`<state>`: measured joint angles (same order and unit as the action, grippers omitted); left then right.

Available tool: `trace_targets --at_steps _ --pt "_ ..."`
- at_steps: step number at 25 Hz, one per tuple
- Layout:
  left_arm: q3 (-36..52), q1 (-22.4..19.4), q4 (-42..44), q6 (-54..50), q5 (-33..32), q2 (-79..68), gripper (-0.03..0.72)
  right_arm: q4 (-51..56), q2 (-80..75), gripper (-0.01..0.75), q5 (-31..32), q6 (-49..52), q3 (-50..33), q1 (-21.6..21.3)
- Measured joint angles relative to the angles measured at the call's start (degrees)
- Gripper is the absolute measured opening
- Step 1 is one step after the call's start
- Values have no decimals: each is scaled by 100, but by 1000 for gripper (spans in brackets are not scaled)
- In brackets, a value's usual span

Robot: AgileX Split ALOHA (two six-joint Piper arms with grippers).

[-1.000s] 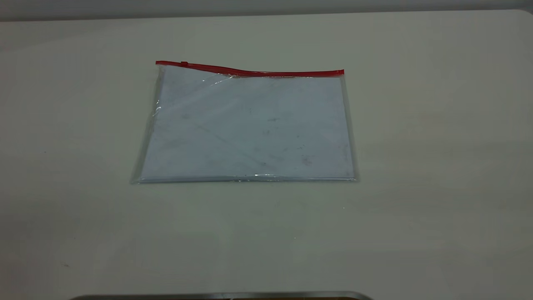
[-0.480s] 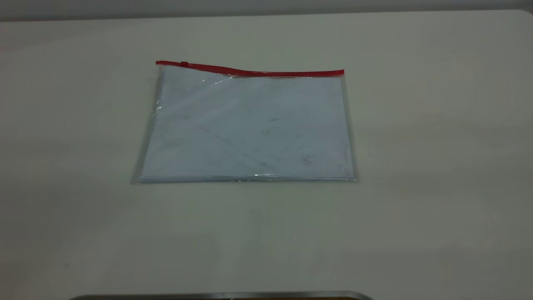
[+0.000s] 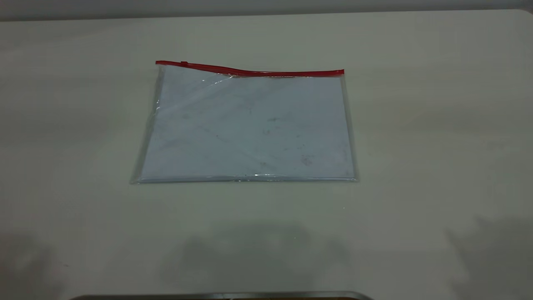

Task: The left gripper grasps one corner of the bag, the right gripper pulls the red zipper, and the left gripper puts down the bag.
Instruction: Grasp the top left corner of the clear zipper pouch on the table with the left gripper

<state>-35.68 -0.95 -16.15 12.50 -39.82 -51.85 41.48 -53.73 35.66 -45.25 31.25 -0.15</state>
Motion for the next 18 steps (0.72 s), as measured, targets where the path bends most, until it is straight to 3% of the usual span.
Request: trace_targets --at_steps 5,10,18 --pt "-539 0 -429 626 846 -1631 519 1902 -1706 482 -268 -2191 519 0" --pt "-1398 0 -808 1348 1102 -3126 519 3450 -3181 482 -216 -3746 1148 0" --pt "-2816 0 -893 1890 1305 -5188 519 4169 -4949 482 -43 -4604 2308 639"
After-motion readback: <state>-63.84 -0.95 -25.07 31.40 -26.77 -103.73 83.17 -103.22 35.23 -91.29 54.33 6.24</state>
